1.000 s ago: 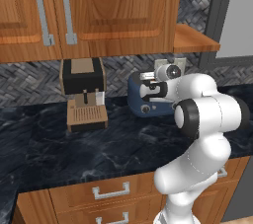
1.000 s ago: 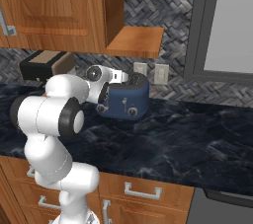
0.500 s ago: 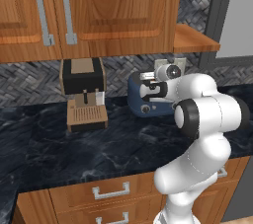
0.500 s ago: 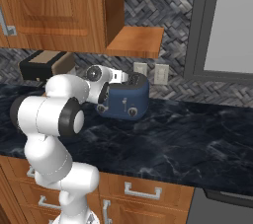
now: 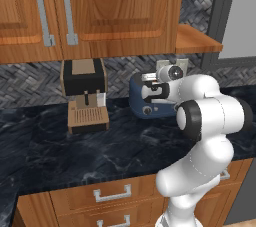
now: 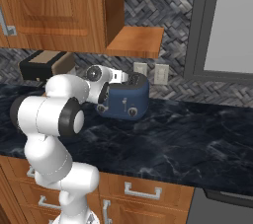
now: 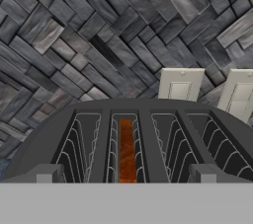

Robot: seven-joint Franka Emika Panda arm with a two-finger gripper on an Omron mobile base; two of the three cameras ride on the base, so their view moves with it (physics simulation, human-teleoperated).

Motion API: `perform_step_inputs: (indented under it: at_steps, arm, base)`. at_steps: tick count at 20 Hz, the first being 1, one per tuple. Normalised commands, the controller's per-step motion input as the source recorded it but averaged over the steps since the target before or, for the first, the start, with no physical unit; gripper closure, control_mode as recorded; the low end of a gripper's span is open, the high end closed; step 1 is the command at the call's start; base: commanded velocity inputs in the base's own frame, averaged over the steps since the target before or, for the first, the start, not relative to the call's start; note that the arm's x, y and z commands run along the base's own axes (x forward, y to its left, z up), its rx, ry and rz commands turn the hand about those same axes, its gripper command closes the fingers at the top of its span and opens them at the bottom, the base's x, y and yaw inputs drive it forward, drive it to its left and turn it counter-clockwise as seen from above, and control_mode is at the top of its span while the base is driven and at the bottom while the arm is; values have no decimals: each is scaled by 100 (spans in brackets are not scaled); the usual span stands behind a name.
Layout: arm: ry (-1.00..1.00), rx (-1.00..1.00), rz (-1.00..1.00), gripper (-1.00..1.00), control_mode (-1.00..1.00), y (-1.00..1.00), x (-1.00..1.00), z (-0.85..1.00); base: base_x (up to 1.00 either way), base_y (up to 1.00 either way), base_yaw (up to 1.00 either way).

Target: Start the toaster. Once the lever pops up, take the bread to the plate on the dining counter.

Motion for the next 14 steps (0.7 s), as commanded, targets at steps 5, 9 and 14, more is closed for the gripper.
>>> perform_step_inputs:
  at_steps: [5, 9, 14]
  arm:
    - [0, 0, 0, -100, -100, 0, 0, 0]
    - [0, 0, 0, -100, -100, 0, 0, 0]
    - [0, 0, 0, -100, -100, 0, 0, 0]
  base:
    - [0, 0, 0]
    - [0, 0, 0]
    - [0, 0, 0]
